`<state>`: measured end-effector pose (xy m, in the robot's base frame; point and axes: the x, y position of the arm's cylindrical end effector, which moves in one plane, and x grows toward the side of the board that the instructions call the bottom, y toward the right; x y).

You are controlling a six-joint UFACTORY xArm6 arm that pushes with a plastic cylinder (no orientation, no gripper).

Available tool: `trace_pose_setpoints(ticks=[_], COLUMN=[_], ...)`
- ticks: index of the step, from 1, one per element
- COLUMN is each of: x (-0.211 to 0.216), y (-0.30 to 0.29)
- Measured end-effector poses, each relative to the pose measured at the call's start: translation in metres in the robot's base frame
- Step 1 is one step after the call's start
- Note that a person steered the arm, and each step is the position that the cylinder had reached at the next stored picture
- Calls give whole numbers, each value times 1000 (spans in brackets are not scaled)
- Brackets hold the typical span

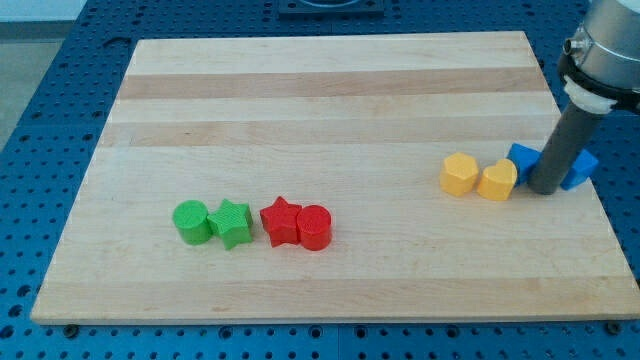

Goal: Move blue triangle towards top center

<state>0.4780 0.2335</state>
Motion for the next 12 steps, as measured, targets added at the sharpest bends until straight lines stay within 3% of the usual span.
trace_pose_setpoints(ticks=[2,3,5,8,12], x=[-11,-52,-66,-131,-133], y=[-5,-16,-28,-76,-121])
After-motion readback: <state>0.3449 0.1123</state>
